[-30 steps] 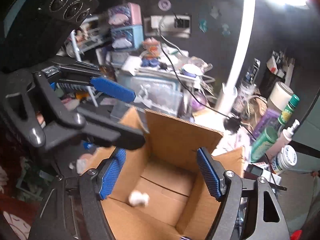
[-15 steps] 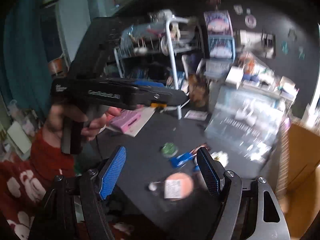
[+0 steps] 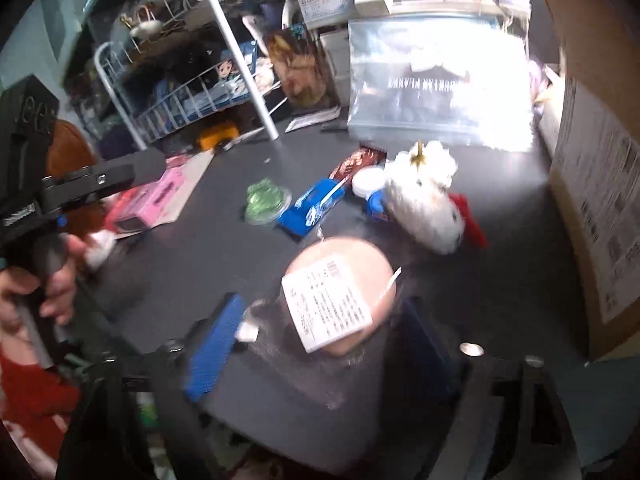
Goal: Organize objects
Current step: 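Move the right tool back and grasp the bagged peach-coloured ball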
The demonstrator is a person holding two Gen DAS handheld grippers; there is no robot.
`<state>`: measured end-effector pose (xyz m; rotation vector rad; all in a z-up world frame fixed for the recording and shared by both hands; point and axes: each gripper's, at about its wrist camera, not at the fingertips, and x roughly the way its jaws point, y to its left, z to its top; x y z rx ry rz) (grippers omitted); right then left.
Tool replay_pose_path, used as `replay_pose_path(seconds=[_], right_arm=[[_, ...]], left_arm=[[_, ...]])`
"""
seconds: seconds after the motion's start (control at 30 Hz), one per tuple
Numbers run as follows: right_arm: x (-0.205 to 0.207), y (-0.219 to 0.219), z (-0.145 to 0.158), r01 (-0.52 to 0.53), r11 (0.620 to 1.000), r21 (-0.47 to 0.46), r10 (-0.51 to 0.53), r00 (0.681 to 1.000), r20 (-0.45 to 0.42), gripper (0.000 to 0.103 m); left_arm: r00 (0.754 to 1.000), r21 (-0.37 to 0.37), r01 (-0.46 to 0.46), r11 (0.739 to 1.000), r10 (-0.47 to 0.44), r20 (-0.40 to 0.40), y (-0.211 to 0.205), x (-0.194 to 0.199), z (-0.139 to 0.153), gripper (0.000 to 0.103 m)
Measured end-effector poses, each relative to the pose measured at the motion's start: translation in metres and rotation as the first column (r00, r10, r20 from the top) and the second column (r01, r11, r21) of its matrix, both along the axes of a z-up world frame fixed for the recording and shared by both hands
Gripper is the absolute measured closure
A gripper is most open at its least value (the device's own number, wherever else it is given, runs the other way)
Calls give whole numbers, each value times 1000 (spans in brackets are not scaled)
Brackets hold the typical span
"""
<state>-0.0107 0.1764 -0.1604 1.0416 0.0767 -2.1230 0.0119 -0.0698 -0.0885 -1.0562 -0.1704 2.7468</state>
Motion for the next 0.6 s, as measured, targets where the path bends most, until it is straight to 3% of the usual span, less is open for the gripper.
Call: replay_pose_path(seconds=[0.13, 0.23, 0.33, 0.47, 0.5, 0.6], right_arm=[[5, -21, -7, 69, 997, 42, -67, 996, -53, 9], [12, -38, -15, 118, 985, 122, -98, 982, -159, 10], [19, -37, -17, 137, 980, 146, -103, 970, -219, 23], [22, -26, -17, 122, 980, 160, -83, 969, -234, 32], [23, -22, -16, 113, 981, 159, -74, 970, -234, 42], [24, -12, -12, 63, 990, 129, -35, 978, -206, 43]], left_arm=[[1000, 19, -3, 1000, 3, -6, -5, 2, 0, 14], [1000, 21, -12, 1000, 12, -1, -8, 1, -1, 14], [1000, 19, -3, 1000, 3, 12, -7, 1, -4, 14], [999, 27, 29, 999, -29, 21, 0, -2, -6, 14], [999, 32, 44, 999, -44, 24, 4, -2, -6, 14], [995, 48, 98, 994, -99, 30, 17, -5, -6, 14]])
